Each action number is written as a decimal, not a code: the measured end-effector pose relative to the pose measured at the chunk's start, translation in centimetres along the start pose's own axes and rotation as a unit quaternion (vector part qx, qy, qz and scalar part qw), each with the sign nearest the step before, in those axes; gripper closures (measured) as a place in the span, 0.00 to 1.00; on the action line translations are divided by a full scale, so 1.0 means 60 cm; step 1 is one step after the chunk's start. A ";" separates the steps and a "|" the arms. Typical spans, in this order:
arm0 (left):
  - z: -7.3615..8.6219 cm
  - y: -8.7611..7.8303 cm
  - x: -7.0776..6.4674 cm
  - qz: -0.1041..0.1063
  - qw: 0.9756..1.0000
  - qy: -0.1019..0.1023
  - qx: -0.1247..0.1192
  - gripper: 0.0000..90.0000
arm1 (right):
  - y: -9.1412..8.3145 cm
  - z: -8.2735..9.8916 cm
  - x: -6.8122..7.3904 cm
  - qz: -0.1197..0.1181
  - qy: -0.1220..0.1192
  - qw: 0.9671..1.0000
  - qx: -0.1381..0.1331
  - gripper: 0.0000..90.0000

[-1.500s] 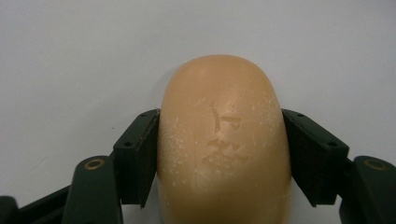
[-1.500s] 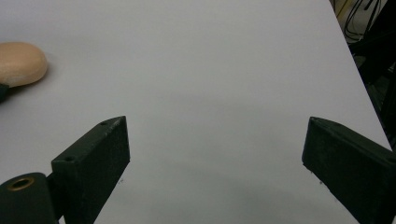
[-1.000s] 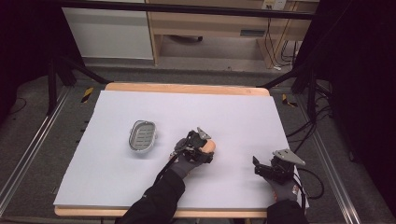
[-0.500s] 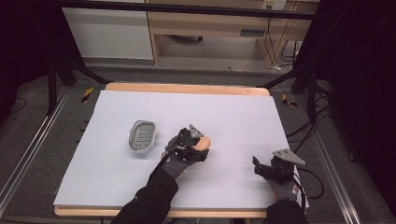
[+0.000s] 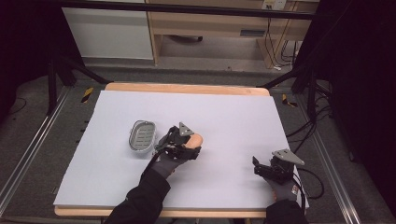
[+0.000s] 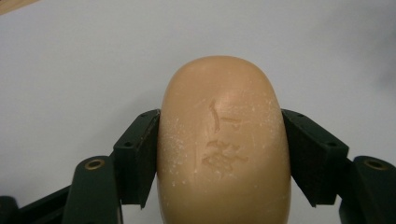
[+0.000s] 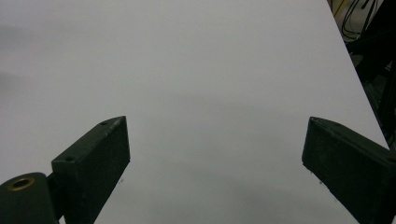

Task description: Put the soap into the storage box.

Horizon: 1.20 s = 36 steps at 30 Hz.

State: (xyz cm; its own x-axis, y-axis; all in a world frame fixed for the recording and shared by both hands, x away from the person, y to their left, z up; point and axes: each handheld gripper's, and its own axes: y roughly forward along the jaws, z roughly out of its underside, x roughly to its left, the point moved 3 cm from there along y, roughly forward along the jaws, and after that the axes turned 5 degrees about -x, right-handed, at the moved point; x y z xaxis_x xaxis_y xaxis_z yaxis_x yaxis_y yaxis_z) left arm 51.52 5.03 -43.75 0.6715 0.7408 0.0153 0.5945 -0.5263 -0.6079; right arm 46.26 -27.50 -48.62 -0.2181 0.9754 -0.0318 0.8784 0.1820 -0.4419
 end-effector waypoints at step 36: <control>0.013 -0.110 0.112 -0.057 0.996 -0.051 -0.041 0.35 | 0.001 0.001 0.005 -0.003 -0.003 1.000 0.002 0.09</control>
State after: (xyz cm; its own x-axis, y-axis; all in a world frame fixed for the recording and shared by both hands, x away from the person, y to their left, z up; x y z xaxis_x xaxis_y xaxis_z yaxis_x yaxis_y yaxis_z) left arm 51.78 13.79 -40.27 0.5517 0.8340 -0.0039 0.7012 -0.4664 -0.5392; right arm 46.23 -27.19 -48.69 -0.2256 0.9736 -0.0351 0.8756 0.1868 -0.4454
